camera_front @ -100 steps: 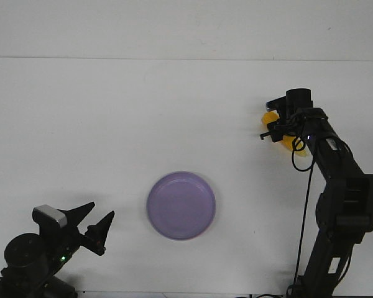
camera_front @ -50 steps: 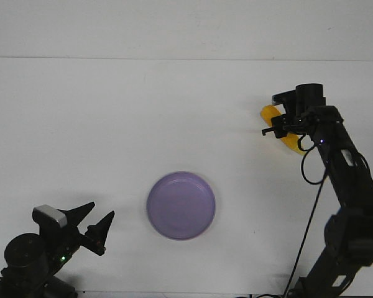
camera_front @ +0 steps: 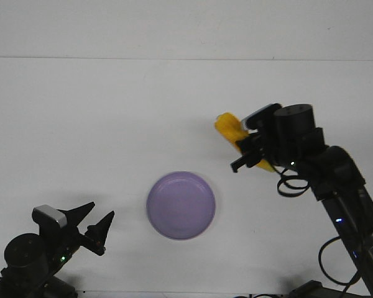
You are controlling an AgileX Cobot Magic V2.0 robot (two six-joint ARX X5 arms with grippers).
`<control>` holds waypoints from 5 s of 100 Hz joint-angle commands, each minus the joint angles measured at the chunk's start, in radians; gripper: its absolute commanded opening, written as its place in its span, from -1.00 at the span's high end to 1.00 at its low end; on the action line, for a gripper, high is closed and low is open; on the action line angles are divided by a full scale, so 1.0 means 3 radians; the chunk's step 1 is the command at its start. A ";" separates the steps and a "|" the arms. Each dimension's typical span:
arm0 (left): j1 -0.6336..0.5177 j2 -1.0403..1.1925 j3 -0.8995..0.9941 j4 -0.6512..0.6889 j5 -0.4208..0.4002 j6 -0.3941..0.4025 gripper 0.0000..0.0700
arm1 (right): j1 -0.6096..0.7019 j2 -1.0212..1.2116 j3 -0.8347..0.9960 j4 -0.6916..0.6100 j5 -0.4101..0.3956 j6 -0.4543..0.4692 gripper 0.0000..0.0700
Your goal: Place corn on plate with both arms
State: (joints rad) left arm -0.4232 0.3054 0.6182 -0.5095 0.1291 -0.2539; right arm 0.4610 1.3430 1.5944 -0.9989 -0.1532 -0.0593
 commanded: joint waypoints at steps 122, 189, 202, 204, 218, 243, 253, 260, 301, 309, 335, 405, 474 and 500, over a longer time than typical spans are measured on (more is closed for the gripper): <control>-0.0014 0.0003 0.0042 0.0008 -0.0078 0.0011 -0.22 | 0.1497 0.0754 -0.1427 0.1723 0.0454 0.0692 -0.38; -0.0014 0.0000 0.0043 0.0118 -0.0098 0.0037 -0.21 | 0.1494 -0.2716 -0.2310 0.1319 0.1934 0.0454 -0.37; -0.0014 0.0000 0.0043 0.0123 -0.0113 0.0067 0.36 | 0.1494 -0.3227 -0.2621 0.1198 0.1935 0.0591 0.27; -0.0014 0.0000 0.0043 0.0122 -0.0113 0.0083 0.64 | 0.1494 -0.3279 -0.2654 0.1179 0.1934 0.0598 0.58; -0.0014 0.0000 0.0043 0.0128 -0.0159 0.0128 0.98 | 0.1494 -0.3452 -0.2773 0.1069 0.1933 0.0624 0.96; -0.0014 -0.0008 0.0043 0.0134 -0.0158 0.0135 0.97 | 0.1494 -0.3452 -0.2772 0.1061 0.1909 0.0652 0.96; -0.0014 -0.0008 0.0043 0.0134 -0.0158 0.0135 0.97 | 0.1494 -0.3452 -0.2772 0.1061 0.1909 0.0654 0.96; -0.0014 -0.0008 0.0043 0.0134 -0.0158 0.0135 0.97 | 0.1494 -0.3452 -0.2772 0.1061 0.1907 0.0654 0.96; 0.0122 -0.0078 0.0032 0.0144 -0.0429 0.0543 0.97 | 0.1494 -0.3452 -0.2772 0.1061 0.1909 0.0654 0.96; 0.0392 -0.0191 -0.0103 0.0374 -0.0459 0.0746 0.97 | 0.1494 -0.3452 -0.2772 0.1061 0.1909 0.0654 0.96; 0.1375 -0.0888 -0.1125 0.1183 -0.0458 0.1305 0.97 | 0.1494 -0.3452 -0.2772 0.1061 0.1909 0.0652 0.96; 0.1488 -0.1008 -0.2015 0.2069 -0.0445 0.1227 0.97 | 0.1494 -0.3452 -0.2772 0.1059 0.1909 0.0654 0.96; 0.1488 -0.1008 -0.2014 0.2069 -0.0445 0.1227 0.97 | 0.1447 -0.3452 -0.2772 0.1077 0.1911 0.0512 0.96; 0.1488 -0.1008 -0.2014 0.2069 -0.0445 0.1227 0.97 | -0.0019 -0.3529 -0.3278 0.1710 0.1225 -0.0280 0.96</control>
State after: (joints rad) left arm 0.0223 0.0040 0.0345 0.0978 -0.0044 0.1143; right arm 0.5747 0.2966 0.6609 -0.5247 0.2852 -0.0242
